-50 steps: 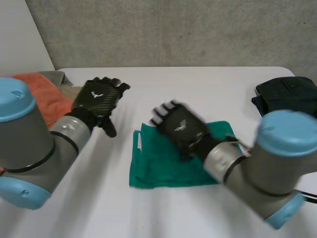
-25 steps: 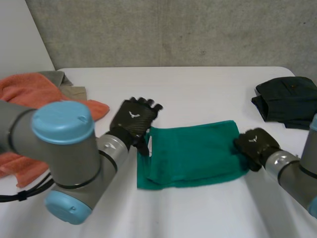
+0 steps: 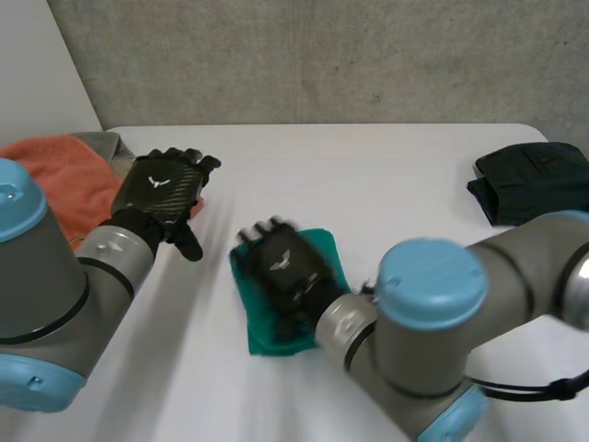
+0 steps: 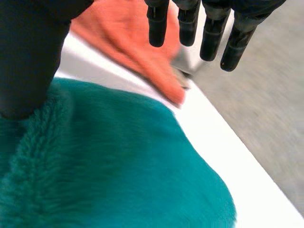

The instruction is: Fold the laundry.

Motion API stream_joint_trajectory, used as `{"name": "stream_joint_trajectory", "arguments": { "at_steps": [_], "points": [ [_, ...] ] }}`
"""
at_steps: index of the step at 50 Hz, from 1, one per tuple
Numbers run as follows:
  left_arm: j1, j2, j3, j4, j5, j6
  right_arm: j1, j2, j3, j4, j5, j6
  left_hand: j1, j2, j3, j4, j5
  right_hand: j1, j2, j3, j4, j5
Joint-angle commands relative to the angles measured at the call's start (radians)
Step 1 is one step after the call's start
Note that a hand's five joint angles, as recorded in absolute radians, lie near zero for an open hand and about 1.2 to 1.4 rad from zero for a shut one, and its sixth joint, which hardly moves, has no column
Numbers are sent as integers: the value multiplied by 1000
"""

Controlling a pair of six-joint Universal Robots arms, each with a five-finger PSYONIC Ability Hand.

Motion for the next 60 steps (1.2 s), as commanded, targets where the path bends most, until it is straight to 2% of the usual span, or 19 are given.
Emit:
{"name": "stream_joint_trajectory", "arguments": {
  "at_steps": [1, 5, 9, 12, 17, 25, 30, 36, 39, 42, 43, 46, 47, 50, 51, 52, 55, 60],
  "points": [
    [-133, -101, 147, 3, -4, -37, -205, -154, 55, 74, 51, 379, -8, -22, -33, -23, -39, -103, -150, -160, -177, -189],
    [-185, -178, 220, -12, -8, -109, -276, -163, 39, 184, 45, 444, 1, -14, -24, -14, -31, -103, -150, -160, -177, -189],
    [-222, -261, 262, -64, -45, -169, -279, -98, -7, 263, 19, 447, 39, 25, 14, 24, 8, -103, -150, -160, -177, -189],
    [-245, -303, 267, -110, -96, -177, -281, -20, -56, 295, -22, 450, 36, 22, 11, 21, 5, -103, -150, -160, -177, -189],
    [-275, -352, 237, -164, -231, -172, -281, 54, -111, 316, -65, 447, 30, 16, 5, 16, -1, -103, -150, -160, -177, -189],
    [-275, -392, 199, -165, -249, -163, -262, 162, -165, 321, -41, 337, 33, 19, 8, 18, 2, -103, -150, -160, -177, -189],
    [-272, -402, 207, -164, -249, -79, -247, 142, -177, 326, 28, 207, 22, 7, -3, 7, -10, -103, -150, -160, -177, -189],
    [-238, -301, 222, -150, -245, 10, -248, -51, -61, 266, 45, 134, 10, -5, -15, -5, -22, -103, -150, -160, -177, -189],
    [-222, -240, 242, -141, -200, 27, -248, -97, 7, 203, 42, 134, 1, -14, -24, -14, -31, -103, -150, -160, -177, -189],
    [-207, -201, 270, -129, -82, 30, -235, -165, 128, 103, 42, 131, 10, -5, -15, -5, -22, -103, -150, -160, -177, -189],
    [-189, -189, 280, -130, -6, 30, -222, -201, 192, 53, 44, 130, 13, -2, -12, -2, -19, -103, -150, -160, -177, -189],
    [-154, -165, 293, -135, 121, 32, -198, -228, 281, -24, 51, 127, 19, 4, -6, 4, -13, -103, -150, -160, -177, -189],
    [-132, -154, 297, -144, 201, 29, -172, -217, 329, -76, 53, 125, 22, 7, -4, 7, -10, -103, -150, -160, -177, -189],
    [-112, -146, 302, -155, 339, 27, -121, -193, 375, -147, 54, 119, 27, 13, 2, 13, -4, -103, -150, -160, -177, -189],
    [-101, -145, 308, -167, 423, 23, -95, -170, 392, -186, 56, 105, 27, 13, 2, 13, -4, -103, -150, -160, -177, -189],
    [-97, -145, 313, -173, 458, 21, -89, -159, 395, -200, 56, 98, 27, 13, 2, 13, -4, -103, -150, -160, -177, -189],
    [-68, -146, 334, -205, 536, 10, -61, -99, 392, -250, 73, 65, 33, 19, 8, 18, 2, -103, -150, -160, -177, -189],
    [-49, -160, 346, -219, 536, -17, -55, -16, 346, -320, 117, 19, 33, 19, 8, 18, 2, -103, -150, -160, -177, -189]
  ]
}}
